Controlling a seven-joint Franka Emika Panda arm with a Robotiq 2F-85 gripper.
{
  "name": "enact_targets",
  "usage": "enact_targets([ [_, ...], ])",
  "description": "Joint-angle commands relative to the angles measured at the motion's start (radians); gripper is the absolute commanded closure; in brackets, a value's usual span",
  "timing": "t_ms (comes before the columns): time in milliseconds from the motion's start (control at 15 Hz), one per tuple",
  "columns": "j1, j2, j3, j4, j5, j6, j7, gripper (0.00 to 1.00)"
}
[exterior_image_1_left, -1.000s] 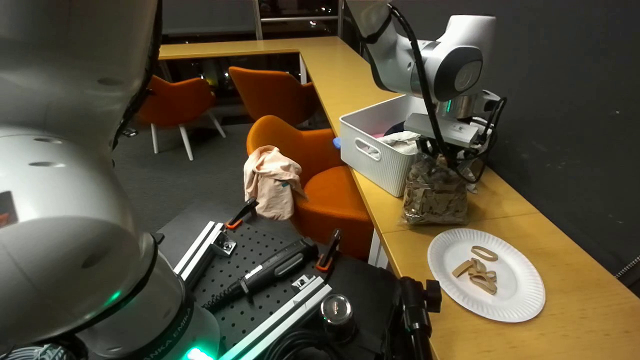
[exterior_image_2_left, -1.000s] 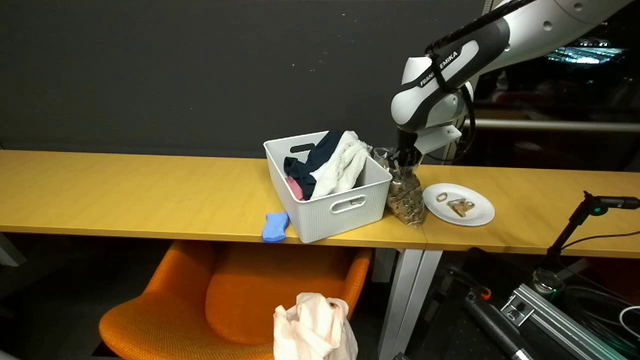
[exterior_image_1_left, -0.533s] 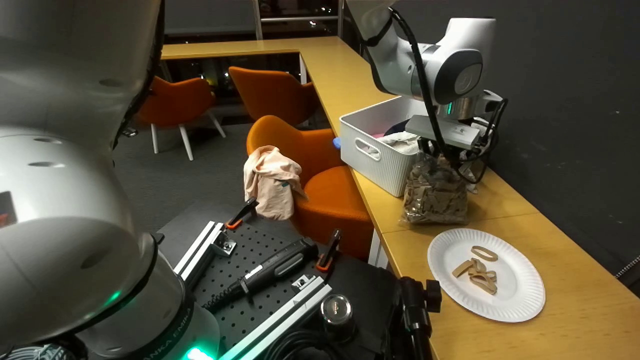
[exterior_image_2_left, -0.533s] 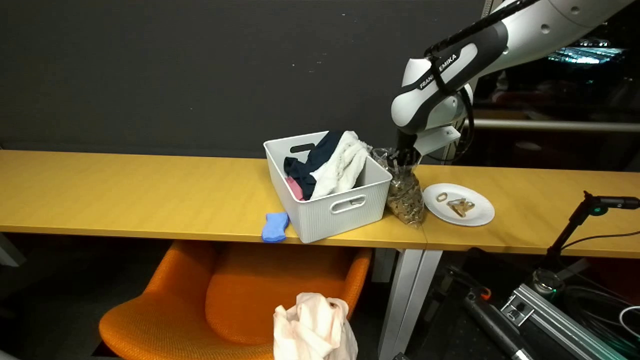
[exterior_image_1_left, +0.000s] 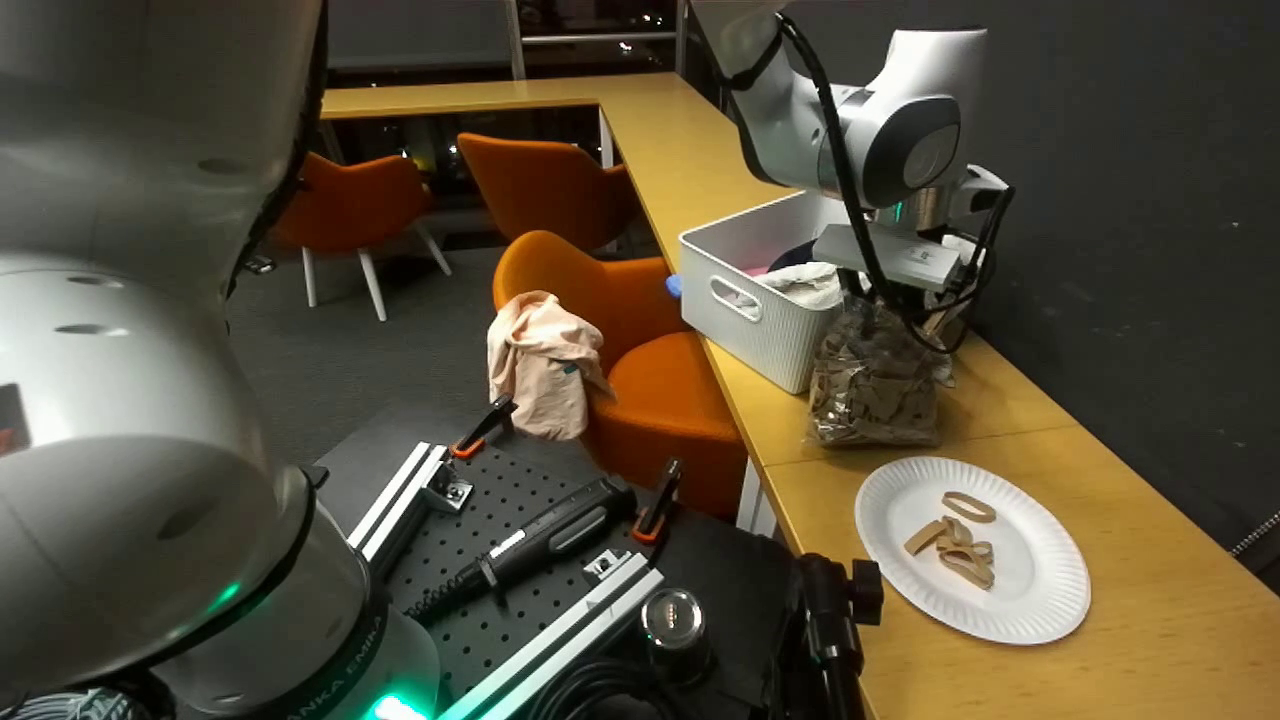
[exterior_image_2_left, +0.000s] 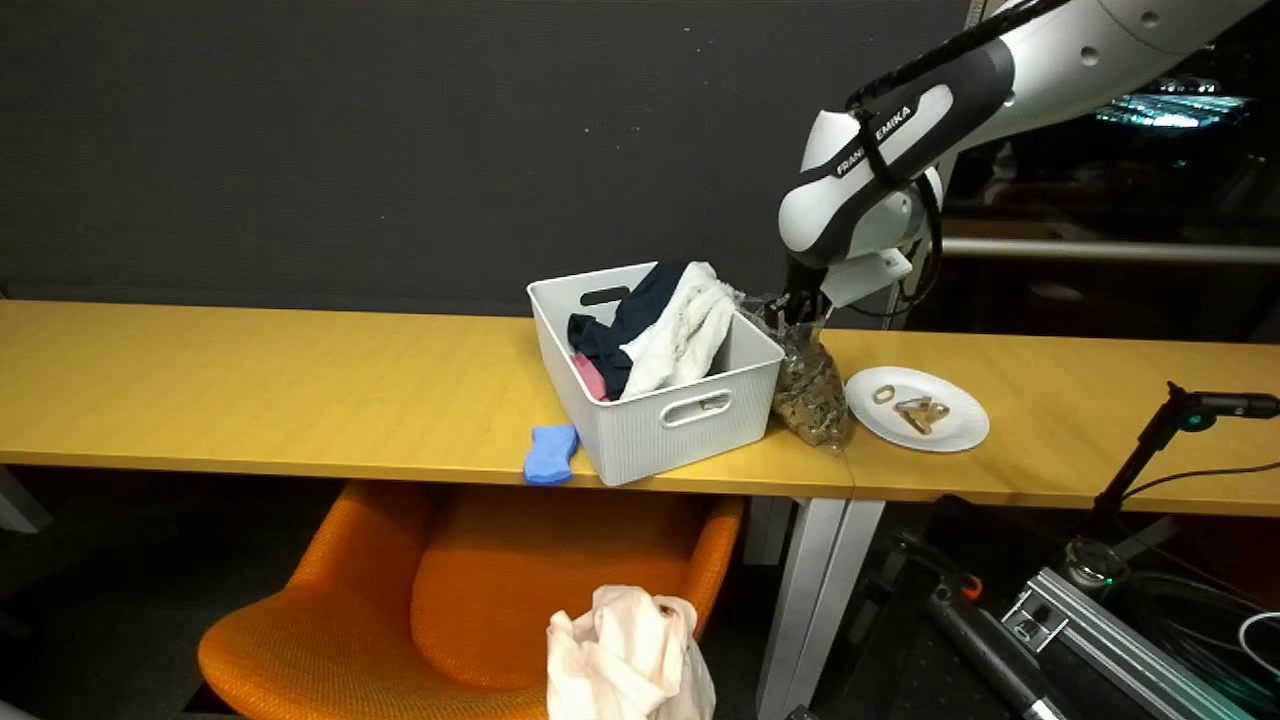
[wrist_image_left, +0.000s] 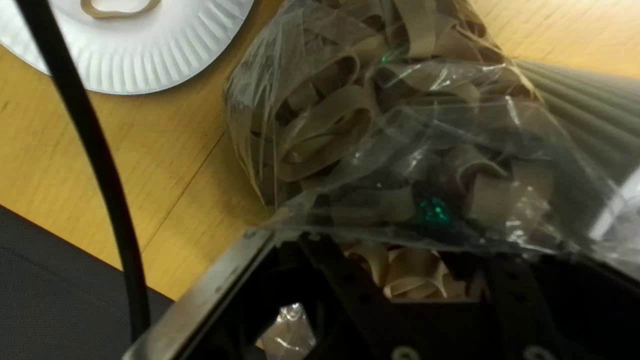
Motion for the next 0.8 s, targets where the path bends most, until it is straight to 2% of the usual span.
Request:
enact_targets([
  [0, -0.025, 0.002, 0.032, 0.002, 0.034, 0.032, -0.041, 0.38],
  [200, -0.026, 0.005, 0.031, -0.002, 0.030, 0.029, -0.043, 0.30],
  [267, -0.027, 0.006, 0.030, -0.005, 0.030, 0.031, -0.044, 0.35],
  [400, -0.031, 0.008, 0.031, -0.010, 0.031, 0.034, -0.047, 0.37],
  [600, -0.035, 0.013, 0.032, -0.010, 0.032, 0.035, -0.047, 0.65],
  [733, -0.036, 0.015, 0.032, -0.010, 0.032, 0.036, -0.047, 0.74],
])
